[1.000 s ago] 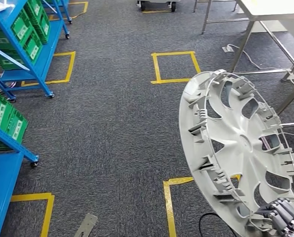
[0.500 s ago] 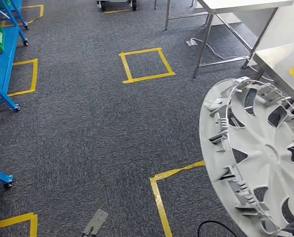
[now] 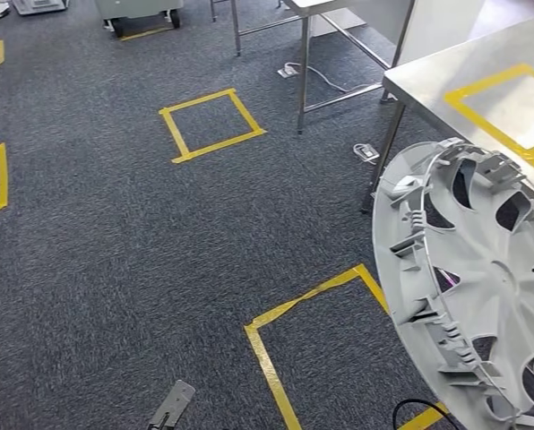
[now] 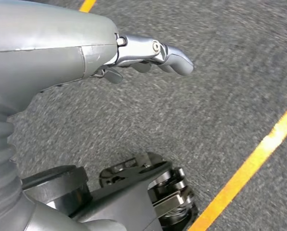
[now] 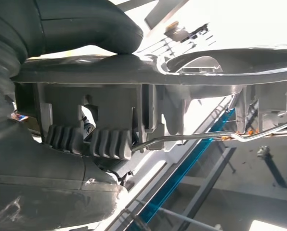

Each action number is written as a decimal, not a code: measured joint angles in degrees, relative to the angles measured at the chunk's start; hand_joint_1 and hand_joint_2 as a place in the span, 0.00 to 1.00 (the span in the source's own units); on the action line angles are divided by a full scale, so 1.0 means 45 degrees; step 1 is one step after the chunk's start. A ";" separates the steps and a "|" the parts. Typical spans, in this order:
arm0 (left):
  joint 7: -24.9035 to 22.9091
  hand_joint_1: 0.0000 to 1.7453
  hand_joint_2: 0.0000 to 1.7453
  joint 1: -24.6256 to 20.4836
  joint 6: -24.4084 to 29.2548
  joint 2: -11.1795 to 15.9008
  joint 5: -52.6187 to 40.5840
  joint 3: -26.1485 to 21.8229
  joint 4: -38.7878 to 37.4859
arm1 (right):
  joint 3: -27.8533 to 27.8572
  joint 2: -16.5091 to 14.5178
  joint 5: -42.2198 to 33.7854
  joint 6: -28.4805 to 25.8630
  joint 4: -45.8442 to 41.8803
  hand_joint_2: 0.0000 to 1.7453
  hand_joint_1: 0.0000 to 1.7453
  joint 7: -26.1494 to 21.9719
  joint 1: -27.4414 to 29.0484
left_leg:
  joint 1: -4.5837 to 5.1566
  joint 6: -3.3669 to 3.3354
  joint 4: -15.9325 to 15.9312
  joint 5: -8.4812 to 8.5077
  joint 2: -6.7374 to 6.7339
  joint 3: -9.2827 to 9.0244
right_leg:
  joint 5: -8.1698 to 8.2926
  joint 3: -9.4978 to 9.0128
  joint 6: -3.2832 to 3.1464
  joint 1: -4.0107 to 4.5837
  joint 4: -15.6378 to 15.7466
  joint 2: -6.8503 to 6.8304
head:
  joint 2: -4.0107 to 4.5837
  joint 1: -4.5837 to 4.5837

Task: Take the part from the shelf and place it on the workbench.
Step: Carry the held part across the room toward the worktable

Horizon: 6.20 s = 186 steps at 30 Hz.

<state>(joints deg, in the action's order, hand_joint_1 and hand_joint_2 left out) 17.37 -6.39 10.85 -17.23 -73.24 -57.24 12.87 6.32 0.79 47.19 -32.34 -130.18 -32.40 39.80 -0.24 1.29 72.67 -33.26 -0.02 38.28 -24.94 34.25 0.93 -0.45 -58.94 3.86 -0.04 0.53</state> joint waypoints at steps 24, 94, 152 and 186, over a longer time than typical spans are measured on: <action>0.0359 0.00 1.00 0.0255 0.0007 0.0631 0.1967 -0.0916 -0.0005 | -0.2415 0.0248 0.1006 -0.0472 0.1663 1.00 1.00 0.1500 -0.2922 | -0.0033 0.0149 -0.3218 0.1019 -0.1100 -0.1744 | 0.0038 0.0030 0.0144 0.0018 -0.0022 -0.0977 | 0.0000 0.0027; 0.0633 0.00 1.00 0.0543 -0.0119 0.1185 0.1870 -0.1405 -0.0056 | -0.7030 0.2595 0.2195 -0.0278 0.4657 1.00 1.00 0.4024 -0.5136 | -0.0012 0.0116 -0.1820 0.1855 0.0120 -0.0017 | -0.0668 -0.0765 -0.0067 0.0030 0.0044 -0.0668 | -0.0001 -0.0055; 0.0628 0.00 1.00 0.0496 -0.0205 0.1166 0.1549 -0.1468 -0.0058 | -0.7497 0.3121 0.3139 -0.0672 0.4872 1.00 1.00 0.5100 -0.5059 | 0.0047 0.0165 0.0377 -0.0121 0.0153 0.0597 | -0.0401 -0.0245 -0.0224 0.0056 -0.0101 -0.0737 | -0.0004 -0.0087; 0.0628 0.00 1.00 0.0421 -0.0175 0.1094 0.1353 -0.1507 -0.0058 | -0.7393 0.3284 0.3620 -0.0992 0.4690 1.00 1.00 0.5577 -0.4638 | 0.0068 0.0052 -0.1917 0.1680 0.0129 -0.0017 | -0.0847 -0.0786 -0.0198 0.0140 -0.0066 -0.0704 | -0.0003 -0.0089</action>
<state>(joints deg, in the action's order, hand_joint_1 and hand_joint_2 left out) 20.20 -4.50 10.06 -12.31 -67.15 -64.02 12.61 -26.95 15.56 63.48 -36.81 -109.08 -7.31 18.93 0.06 1.52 64.04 -25.70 0.56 38.20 -28.75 30.71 0.04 0.18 -59.24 0.69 -0.06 0.13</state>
